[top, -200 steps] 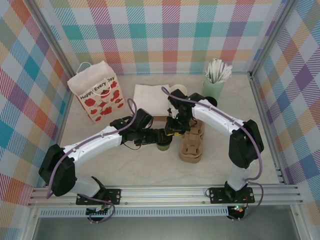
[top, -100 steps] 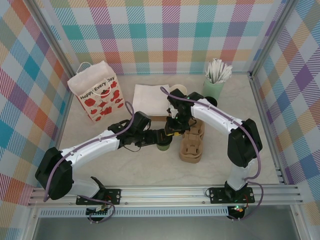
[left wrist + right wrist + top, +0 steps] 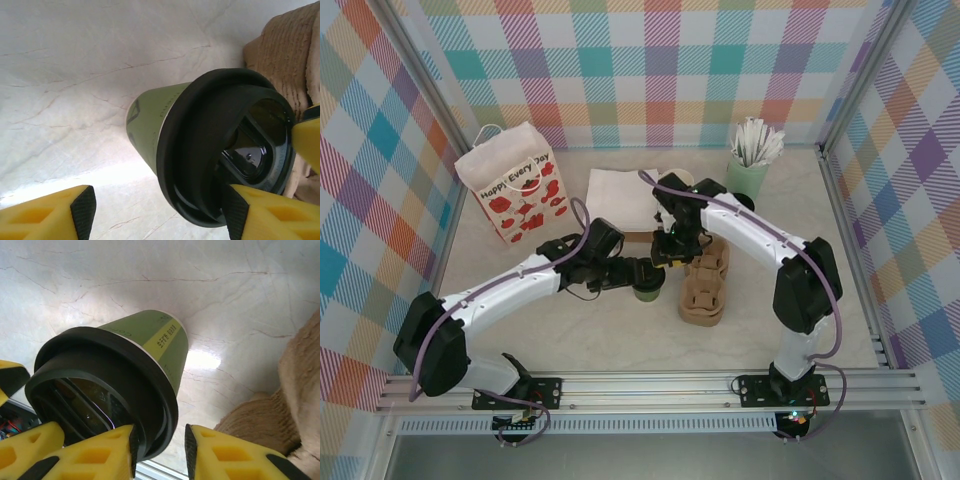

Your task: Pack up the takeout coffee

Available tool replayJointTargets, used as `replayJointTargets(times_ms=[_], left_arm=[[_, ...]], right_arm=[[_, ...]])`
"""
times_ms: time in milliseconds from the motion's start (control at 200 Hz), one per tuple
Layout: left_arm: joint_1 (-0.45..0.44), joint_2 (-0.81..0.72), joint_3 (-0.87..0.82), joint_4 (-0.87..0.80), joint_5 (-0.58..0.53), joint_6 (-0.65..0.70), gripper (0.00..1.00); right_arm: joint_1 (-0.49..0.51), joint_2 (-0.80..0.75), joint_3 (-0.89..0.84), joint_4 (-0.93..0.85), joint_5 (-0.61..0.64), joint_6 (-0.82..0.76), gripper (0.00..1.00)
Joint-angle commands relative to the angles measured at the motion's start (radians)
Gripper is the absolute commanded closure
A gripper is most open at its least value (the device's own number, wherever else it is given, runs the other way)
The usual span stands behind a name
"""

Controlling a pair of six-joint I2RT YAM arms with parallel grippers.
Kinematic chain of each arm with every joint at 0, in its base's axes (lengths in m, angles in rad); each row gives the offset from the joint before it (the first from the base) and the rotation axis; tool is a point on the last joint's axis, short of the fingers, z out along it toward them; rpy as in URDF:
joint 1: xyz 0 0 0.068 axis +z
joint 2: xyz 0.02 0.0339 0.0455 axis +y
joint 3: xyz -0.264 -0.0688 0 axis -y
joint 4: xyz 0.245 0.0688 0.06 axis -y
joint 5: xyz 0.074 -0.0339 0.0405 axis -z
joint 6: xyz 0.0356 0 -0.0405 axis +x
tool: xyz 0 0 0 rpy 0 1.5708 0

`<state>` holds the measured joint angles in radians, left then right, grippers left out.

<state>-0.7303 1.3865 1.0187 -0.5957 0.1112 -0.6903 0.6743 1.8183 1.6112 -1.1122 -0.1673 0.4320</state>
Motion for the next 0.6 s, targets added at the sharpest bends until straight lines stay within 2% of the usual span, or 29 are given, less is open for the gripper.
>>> replayJointTargets(times_ms=[0, 90, 250, 375, 595], left_arm=[[0.008, -0.013, 0.074, -0.091, -0.017, 0.031, 0.22], [0.013, -0.035, 0.096, -0.101, -0.016, 0.034, 0.19], [0.029, -0.099, 0.076, -0.122, -0.046, 0.024, 0.16], [0.049, -0.156, 0.033, -0.118, -0.054, 0.012, 0.15], [0.072, -0.215, -0.02, -0.131, -0.064, -0.001, 0.15]], right_arm=[[0.002, -0.042, 0.035, -0.024, 0.024, 0.0, 0.64], [0.003, -0.088, -0.003, 0.019, -0.012, 0.02, 0.58], [0.002, -0.143, -0.112, 0.108, -0.1, 0.061, 0.4], [0.002, -0.132, -0.162, 0.153, -0.176, 0.078, 0.38], [0.002, -0.086, -0.17, 0.183, -0.23, 0.082, 0.37]])
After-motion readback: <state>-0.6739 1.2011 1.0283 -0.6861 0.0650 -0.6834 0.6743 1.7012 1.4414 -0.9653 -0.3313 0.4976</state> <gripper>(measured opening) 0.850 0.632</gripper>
